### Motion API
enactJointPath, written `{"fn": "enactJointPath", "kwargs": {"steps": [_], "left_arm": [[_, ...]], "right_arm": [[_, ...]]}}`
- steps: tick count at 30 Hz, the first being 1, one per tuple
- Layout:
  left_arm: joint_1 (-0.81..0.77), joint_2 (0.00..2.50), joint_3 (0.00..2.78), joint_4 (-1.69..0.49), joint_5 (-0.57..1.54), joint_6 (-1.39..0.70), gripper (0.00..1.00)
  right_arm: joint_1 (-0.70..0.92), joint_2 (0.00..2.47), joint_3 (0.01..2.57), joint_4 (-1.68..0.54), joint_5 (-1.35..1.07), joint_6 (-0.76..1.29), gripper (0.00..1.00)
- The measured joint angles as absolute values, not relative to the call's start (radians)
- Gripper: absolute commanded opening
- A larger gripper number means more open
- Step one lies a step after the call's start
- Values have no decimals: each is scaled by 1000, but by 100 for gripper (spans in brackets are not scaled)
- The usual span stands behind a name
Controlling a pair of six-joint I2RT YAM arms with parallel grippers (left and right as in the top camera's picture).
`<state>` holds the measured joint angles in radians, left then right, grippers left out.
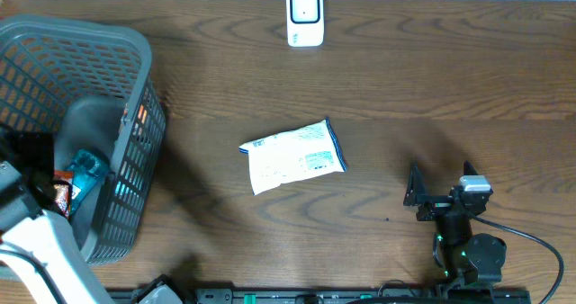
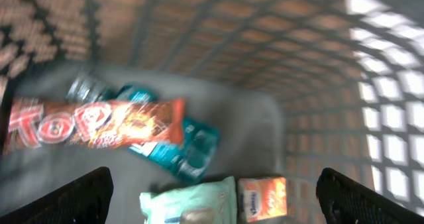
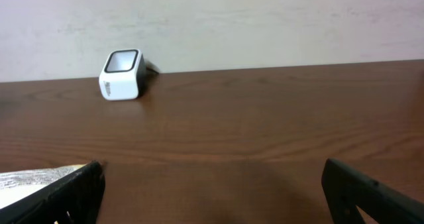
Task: Scan the item barcode
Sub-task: 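Release the bag and reach the left gripper back into the basket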
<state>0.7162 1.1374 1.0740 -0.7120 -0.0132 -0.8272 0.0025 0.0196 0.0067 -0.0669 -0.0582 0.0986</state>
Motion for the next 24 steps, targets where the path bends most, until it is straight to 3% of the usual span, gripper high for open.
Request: {"fn": "enactJointPath", "kwargs": {"steps": [14, 24], "left_arm": [[785, 1406, 1053, -754, 8, -1290, 98], [785, 1417, 1053, -735, -154, -1399, 98]], "right_arm": [[2, 20, 7, -67, -58, 98, 99], [2, 20, 7, -67, -58, 98, 99]]}}
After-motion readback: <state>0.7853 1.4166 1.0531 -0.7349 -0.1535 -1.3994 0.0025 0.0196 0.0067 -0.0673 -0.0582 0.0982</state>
